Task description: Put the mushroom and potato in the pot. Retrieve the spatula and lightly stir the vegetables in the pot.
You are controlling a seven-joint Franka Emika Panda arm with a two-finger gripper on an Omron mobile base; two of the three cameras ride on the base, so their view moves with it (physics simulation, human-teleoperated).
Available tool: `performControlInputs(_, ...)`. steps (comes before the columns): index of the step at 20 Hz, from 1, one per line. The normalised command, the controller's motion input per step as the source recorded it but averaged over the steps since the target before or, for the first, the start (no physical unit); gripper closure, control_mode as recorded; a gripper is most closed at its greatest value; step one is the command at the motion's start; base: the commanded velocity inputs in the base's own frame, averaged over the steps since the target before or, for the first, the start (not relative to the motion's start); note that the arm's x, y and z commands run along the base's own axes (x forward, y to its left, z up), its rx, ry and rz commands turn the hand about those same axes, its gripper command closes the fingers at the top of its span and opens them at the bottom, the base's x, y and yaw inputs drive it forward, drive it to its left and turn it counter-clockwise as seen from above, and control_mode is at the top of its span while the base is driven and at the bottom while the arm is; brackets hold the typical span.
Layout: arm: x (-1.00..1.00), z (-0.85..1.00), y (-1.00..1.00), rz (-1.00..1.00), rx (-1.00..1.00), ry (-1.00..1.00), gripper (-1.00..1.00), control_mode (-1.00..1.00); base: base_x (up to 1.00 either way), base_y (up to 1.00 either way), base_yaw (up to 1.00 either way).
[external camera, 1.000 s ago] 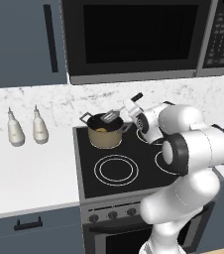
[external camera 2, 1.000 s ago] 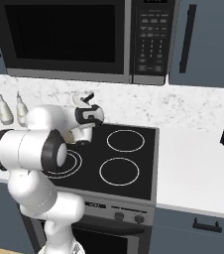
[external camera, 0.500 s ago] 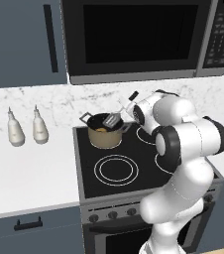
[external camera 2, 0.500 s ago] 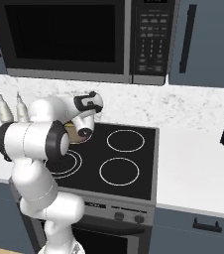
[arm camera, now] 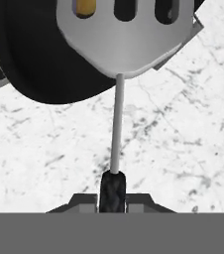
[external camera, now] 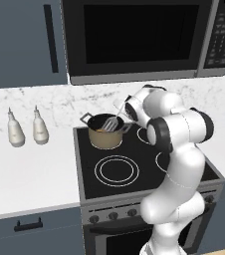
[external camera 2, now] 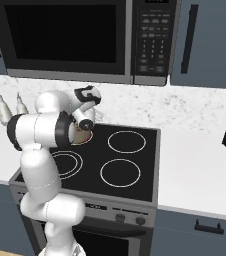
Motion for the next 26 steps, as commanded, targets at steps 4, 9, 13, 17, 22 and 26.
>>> performControlInputs(4,0.38,-0.31,0.20,0.06,0.00,0.01,1.00,-1.00,0.00,0.00,0.00)
performControlInputs(9,0.25,-0.23,0.14,0.06,0.00,0.00,1.00,-1.00,0.00,0.00,0.00)
performControlInputs(13,0.08,-0.04,0.01,0.05,0.00,-0.08,1.00,-1.00,0.00,0.00,0.00)
performControlInputs(17,0.10,-0.03,-0.01,0.01,-0.07,-0.18,1.00,-1.00,0.00,0.00,0.00)
performControlInputs(22,0.01,-0.29,-0.02,0.00,-0.19,-0.12,1.00,-1.00,0.00,0.00,0.00)
performControlInputs(26,0.00,-0.34,-0.01,0.00,-0.24,-0.09,1.00,-1.00,0.00,0.00,0.00)
